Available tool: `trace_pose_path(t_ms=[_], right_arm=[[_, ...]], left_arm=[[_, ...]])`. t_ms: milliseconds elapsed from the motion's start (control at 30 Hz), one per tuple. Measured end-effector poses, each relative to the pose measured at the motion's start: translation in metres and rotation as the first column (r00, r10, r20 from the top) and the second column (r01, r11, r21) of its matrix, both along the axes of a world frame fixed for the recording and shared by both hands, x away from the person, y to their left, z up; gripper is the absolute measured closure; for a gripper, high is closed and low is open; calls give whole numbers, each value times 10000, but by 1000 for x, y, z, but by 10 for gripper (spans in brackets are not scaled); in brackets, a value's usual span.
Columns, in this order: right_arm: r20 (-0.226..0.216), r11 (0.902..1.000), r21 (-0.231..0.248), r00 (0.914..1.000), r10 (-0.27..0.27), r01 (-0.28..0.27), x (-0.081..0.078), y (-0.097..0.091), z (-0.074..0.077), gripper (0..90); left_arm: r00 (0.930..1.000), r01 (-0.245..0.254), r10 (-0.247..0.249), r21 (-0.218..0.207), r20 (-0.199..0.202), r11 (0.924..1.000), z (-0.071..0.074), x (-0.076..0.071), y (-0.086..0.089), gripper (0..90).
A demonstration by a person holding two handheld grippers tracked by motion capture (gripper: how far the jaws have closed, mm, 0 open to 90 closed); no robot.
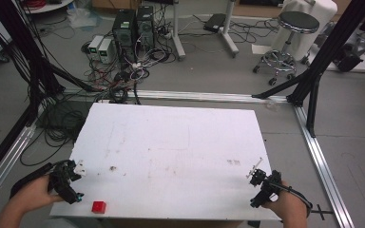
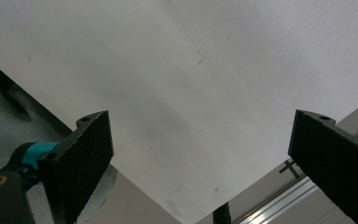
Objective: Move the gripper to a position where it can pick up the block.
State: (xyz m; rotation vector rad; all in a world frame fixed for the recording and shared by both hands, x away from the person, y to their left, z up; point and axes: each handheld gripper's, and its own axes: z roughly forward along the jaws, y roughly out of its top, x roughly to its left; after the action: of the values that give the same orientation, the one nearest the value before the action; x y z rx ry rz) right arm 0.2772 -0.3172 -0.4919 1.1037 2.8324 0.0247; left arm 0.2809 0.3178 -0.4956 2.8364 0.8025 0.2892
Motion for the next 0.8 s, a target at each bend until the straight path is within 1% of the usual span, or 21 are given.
trace_pose_path(t_ms=[67,100,133,167,200,267,333,400,433,467,500,567,600,667,733,800], right_arm=[[26,10000,-21,10000,-13,13,0,0,1,57],[57,10000,16,10000,-10,10,-1,0,0,57],[31,10000,36,10000,-35,35,-1,0,0,57],[9,10000,54,10000,-21,21,-1,0,1,57],[20,10000,6,10000,9,-9,-1,0,1,57],[30,10000,27,10000,-7,7,0,0,1,57],[22,10000,31,10000,1,-1,0,1,1,57],[23,10000,24,10000,30,-30,0,1,1,57],[13,10000,33,10000,30,-30,0,2,1,57],[-8,10000,50,10000,54,-53,0,2,0,57],[-14,10000,61,10000,51,-51,0,2,0,57],[-8,10000,47,10000,38,-38,0,2,-1,57],[-24,10000,37,10000,41,-41,0,2,-1,57],[-45,9999,95,10000,74,-74,0,3,-1,57],[-25,9999,94,10000,52,-52,0,3,-1,57],[-62,9999,102,10000,58,-57,0,3,-2,57]], left_arm=[[10000,32,-32,24,-26,10000,1,0,0,94],[10000,-25,25,-53,44,10000,0,-1,0,94],[10000,17,-18,44,37,10000,1,-1,1,94],[10000,1,-1,21,19,10000,1,-1,1,94],[9999,-101,101,-134,16,9999,0,-2,1,94],[9999,-83,84,-120,64,9999,0,-2,1,94],[10000,-19,19,-97,5,10000,1,-2,2,94],[9999,-128,129,-179,35,9998,1,-2,4,94],[10000,-69,70,-137,37,9999,1,-2,4,94],[9998,-182,183,-236,55,9996,1,-2,4,94],[10000,-78,78,-124,-5,9999,1,-2,5,94],[10000,-82,82,-103,-37,9999,1,-2,5,94],[9999,-136,136,-179,9,9997,1,-2,4,94],[9999,-86,88,-202,76,9998,2,-1,5,94],[10000,-64,66,-226,52,9997,2,0,6,94],[9999,-164,165,-256,32,9995,1,0,7,94]])
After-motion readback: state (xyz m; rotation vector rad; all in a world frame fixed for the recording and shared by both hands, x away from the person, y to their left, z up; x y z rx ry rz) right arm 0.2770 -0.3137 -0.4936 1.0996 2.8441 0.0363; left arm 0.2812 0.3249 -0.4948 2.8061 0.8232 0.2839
